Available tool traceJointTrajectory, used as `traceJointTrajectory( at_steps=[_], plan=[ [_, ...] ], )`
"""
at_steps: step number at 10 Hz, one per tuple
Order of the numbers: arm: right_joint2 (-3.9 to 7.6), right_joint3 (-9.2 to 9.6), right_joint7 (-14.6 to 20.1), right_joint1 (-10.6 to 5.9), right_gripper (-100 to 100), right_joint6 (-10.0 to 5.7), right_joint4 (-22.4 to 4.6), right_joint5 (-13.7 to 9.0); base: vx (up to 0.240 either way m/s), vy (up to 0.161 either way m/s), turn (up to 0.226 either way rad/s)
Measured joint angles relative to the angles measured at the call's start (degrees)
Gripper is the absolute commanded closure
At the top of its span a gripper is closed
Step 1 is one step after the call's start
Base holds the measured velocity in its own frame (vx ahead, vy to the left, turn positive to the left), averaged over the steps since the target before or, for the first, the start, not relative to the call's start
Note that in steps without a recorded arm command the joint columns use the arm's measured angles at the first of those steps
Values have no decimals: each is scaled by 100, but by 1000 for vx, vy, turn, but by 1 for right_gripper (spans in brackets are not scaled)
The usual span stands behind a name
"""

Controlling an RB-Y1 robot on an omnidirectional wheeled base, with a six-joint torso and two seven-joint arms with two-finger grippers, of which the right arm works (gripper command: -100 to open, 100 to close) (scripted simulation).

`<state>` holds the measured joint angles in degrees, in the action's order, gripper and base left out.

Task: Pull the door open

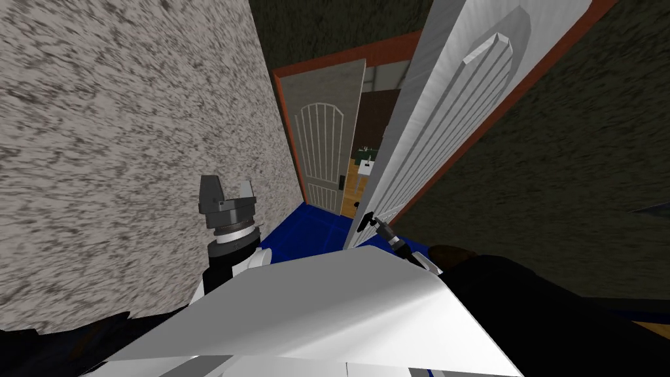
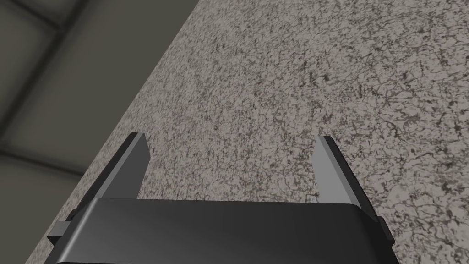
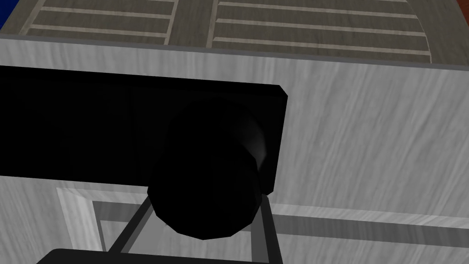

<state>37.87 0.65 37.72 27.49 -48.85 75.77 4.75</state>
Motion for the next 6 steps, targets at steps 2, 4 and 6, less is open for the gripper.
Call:
traceJointTrajectory(
  at_steps=[2,4,6],
  plan=[
    [43,3,35,-53,100,-100,-77,9,-200,-98,163],
    [93,16,70,-61,100,-205,-137,24,-196,-112,147],
    [134,45,109,-78,100,-302,-195,42,-241,-98,154]
  ],
)
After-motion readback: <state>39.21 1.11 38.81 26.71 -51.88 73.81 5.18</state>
